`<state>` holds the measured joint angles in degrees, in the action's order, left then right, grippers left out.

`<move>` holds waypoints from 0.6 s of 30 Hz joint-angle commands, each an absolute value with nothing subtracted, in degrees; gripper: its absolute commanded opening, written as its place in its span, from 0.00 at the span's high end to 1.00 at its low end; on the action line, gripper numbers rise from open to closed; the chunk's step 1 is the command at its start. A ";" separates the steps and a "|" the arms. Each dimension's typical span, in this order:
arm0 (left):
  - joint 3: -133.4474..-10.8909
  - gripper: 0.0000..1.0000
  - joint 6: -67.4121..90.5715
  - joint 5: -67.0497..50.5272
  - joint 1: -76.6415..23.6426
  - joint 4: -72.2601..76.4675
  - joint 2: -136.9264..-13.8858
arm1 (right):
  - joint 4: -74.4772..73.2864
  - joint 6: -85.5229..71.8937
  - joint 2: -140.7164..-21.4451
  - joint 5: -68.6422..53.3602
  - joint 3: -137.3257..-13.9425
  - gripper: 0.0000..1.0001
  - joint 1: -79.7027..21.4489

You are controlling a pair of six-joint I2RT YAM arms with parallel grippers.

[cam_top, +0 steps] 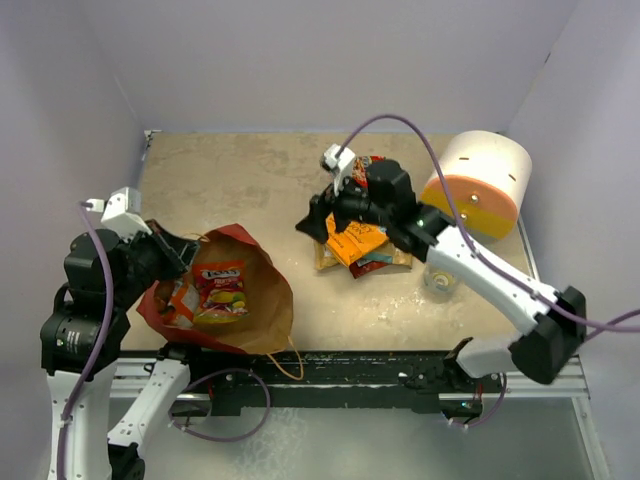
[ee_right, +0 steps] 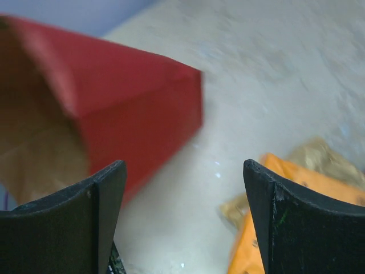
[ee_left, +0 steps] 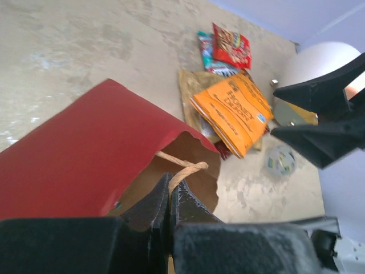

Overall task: Take the snacks out of the paper bag
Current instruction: Take out the snack from the paper bag, then adjust the paper bag at the center of the board.

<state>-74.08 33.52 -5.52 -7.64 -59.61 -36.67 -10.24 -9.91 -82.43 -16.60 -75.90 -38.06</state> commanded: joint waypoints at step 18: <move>-73.44 1.00 34.06 -20.64 -7.91 -39.55 -43.69 | 5.05 24.52 -84.31 -25.83 -64.15 0.71 -64.11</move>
